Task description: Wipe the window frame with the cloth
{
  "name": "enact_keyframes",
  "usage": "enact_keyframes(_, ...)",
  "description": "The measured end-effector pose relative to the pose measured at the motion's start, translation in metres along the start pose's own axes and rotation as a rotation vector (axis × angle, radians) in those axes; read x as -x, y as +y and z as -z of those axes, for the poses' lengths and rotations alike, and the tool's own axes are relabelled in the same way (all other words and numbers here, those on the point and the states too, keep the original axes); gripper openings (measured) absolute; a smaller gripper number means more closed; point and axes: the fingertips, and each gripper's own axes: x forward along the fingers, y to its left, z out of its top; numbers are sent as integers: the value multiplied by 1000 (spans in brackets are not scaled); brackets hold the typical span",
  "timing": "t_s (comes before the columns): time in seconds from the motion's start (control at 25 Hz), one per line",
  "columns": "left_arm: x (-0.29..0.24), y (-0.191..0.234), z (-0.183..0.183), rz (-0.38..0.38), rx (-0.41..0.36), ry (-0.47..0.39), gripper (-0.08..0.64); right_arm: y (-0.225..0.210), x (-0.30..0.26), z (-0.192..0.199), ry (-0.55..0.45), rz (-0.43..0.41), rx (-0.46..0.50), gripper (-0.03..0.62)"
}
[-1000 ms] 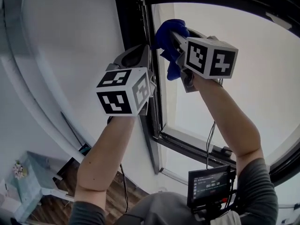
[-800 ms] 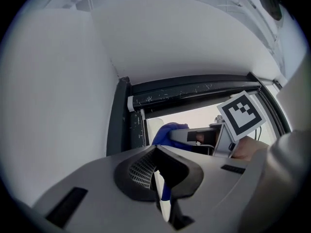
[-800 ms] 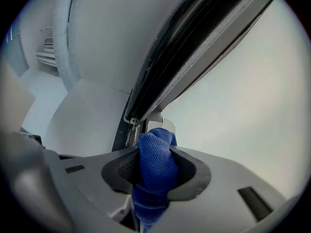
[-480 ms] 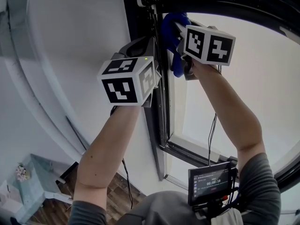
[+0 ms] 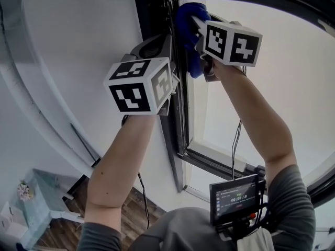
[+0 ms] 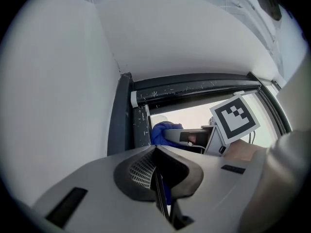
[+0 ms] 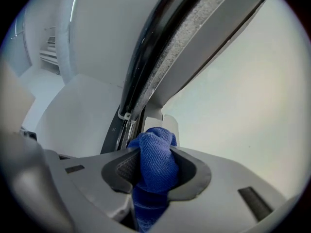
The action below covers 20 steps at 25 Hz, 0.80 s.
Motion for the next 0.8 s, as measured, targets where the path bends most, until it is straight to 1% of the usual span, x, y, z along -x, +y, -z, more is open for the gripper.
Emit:
enact_keyframes(0.08, 1, -1, 12, -2, 10, 10, 9, -1, 4, 11, 7, -4, 1, 132)
enact_keyframes(0.24, 9, -11, 37, 10, 33, 39, 9, -3, 15, 45, 37, -12, -40, 132)
enact_keyframes(0.44, 25, -18, 71, 6, 57, 83, 9, -1, 31, 87, 88, -5, -32, 133)
enact_keyframes(0.56, 34, -24, 89, 14, 67, 82, 9, 0, 39, 108, 112, -5, -29, 133)
enact_keyframes(0.64, 39, -27, 103, 14, 74, 93, 9, 1, 43, 121, 123, -7, -16, 133)
enact_keyframes(0.8, 47, -26, 132, -9, 88, 144, 9, 6, 52, 143, 133, -14, 39, 133)
